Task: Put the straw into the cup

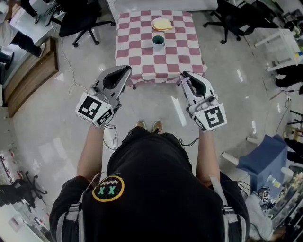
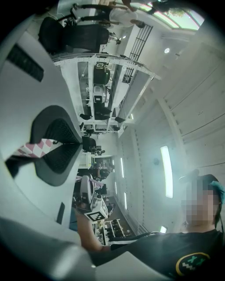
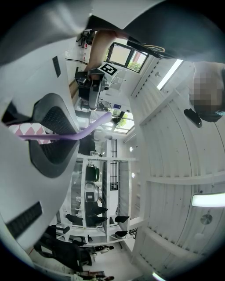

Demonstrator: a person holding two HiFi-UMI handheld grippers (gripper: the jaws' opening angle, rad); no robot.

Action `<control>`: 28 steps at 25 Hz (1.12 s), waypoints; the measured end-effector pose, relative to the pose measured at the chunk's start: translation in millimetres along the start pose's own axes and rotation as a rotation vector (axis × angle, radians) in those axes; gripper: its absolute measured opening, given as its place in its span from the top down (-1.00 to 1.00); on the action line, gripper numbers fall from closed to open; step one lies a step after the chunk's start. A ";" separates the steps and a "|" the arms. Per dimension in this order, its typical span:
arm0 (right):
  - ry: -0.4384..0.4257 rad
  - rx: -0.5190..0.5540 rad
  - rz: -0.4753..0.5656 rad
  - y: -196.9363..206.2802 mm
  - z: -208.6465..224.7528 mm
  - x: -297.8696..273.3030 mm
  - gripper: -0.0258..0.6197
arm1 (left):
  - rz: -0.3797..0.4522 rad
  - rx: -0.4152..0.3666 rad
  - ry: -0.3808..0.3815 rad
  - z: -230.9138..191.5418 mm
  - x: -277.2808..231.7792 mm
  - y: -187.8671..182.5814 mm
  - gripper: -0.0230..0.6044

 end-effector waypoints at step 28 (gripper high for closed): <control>-0.053 0.017 0.047 -2.6 10.1 32.5 0.76 | 0.004 -0.040 -0.017 56.8 -23.9 -13.8 0.86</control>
Point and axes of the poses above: the fingertips, and each gripper's own axes: x backward along the fingers, z to its right, y out of its underside, the point moved 6 cm from there along x, backward along the fingers, and after that the axes turned 7 degrees about -x, right-handed, at the moved point
